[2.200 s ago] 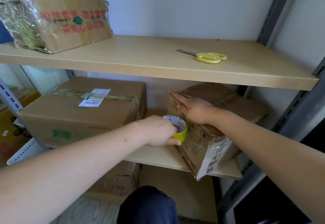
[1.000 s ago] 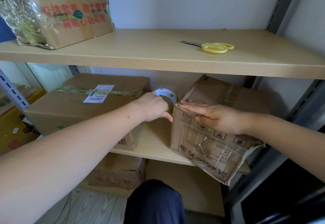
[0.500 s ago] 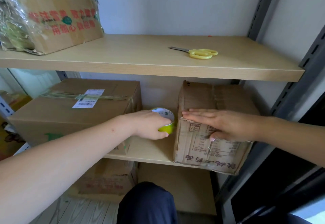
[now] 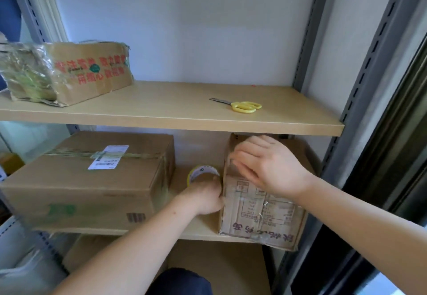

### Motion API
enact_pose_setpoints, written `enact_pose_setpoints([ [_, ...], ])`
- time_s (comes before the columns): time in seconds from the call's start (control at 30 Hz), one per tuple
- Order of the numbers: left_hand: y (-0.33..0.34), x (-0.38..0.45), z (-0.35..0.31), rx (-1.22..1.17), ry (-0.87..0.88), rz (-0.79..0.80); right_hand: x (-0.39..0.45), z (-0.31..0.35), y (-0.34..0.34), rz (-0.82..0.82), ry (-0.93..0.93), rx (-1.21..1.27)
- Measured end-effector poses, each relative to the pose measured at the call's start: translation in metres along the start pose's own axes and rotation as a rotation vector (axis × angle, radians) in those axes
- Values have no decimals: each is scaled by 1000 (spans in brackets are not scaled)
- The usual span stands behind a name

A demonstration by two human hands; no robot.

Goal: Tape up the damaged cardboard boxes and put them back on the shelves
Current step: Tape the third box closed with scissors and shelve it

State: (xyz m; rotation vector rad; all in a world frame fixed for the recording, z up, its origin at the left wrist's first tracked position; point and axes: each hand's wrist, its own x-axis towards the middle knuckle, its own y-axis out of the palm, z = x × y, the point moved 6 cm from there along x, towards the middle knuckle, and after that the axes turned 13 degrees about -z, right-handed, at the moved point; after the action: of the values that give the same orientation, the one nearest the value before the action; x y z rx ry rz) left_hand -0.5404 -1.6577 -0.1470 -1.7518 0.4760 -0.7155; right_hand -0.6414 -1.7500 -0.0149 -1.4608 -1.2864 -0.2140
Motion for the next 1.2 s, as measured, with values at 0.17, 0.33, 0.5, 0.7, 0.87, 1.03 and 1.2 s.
enact_pose_setpoints([
  [0.17, -5, -6, 2, -8, -22, 38, 69, -61, -22, -151, 608, -134],
  [0.33, -16, -13, 3, 111, 40, 30, 87, -100, 4, 505, 817, -120],
  [0.5, -20, -22, 7, 133, 68, 61, 107, -94, 1, 621, 607, -361],
  [0.7, -14, -23, 14, 105, 91, 2, 46, -23, -46, -7, 792, 109],
  [0.87, -4, -20, 18, 111, 111, 0, -53, 42, -24, -96, 1216, 568],
  [1.03, -6, -19, 21, 130, 127, -66, -130, 106, 65, 132, 1824, 1173],
  [1.2, -9, -18, 24, 118, 167, -73, -128, 132, 89, 34, 1783, 1205],
])
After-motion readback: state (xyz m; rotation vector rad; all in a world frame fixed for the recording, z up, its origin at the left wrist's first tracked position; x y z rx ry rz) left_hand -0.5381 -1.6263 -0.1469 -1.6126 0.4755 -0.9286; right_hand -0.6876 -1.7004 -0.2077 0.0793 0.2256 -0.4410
